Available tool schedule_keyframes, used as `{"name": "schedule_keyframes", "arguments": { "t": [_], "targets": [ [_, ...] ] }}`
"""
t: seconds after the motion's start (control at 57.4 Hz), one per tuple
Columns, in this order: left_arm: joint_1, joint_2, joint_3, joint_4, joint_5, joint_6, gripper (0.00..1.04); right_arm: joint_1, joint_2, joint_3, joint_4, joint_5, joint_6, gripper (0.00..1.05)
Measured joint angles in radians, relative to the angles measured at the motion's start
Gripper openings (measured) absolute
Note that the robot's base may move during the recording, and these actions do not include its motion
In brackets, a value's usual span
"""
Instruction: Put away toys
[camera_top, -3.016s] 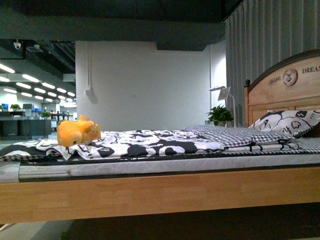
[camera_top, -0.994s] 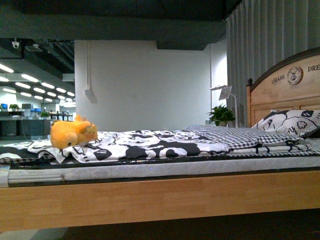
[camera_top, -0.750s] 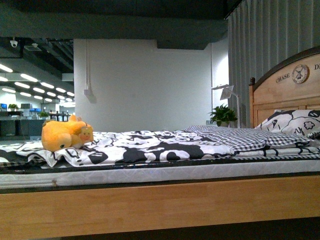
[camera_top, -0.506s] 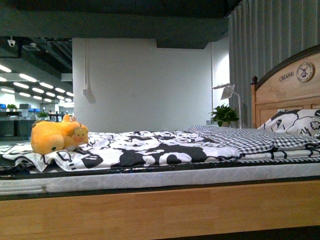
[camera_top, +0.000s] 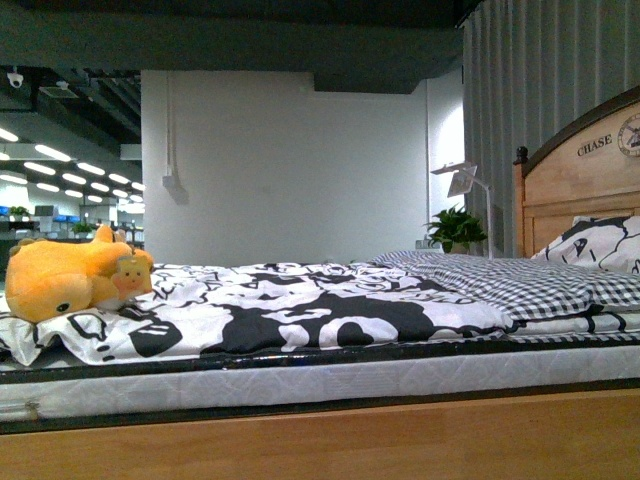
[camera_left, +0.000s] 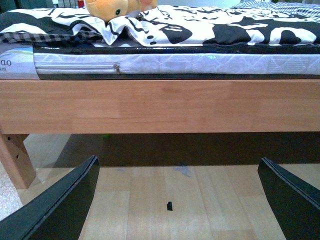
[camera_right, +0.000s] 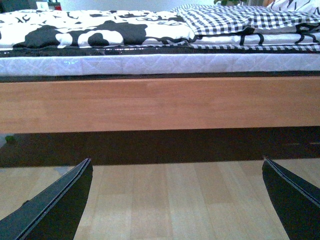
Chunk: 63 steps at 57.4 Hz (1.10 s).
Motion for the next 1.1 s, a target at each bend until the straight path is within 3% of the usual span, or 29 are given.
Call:
{"name": "schedule_keyframes", "arguments": {
  "t": [1.098],
  "targets": [
    [0.000, 0.000, 0.000, 0.000, 0.000, 0.000, 0.99, 0.000, 0.000, 0.000, 0.000, 0.000, 0.000, 1.03]
  ]
}}
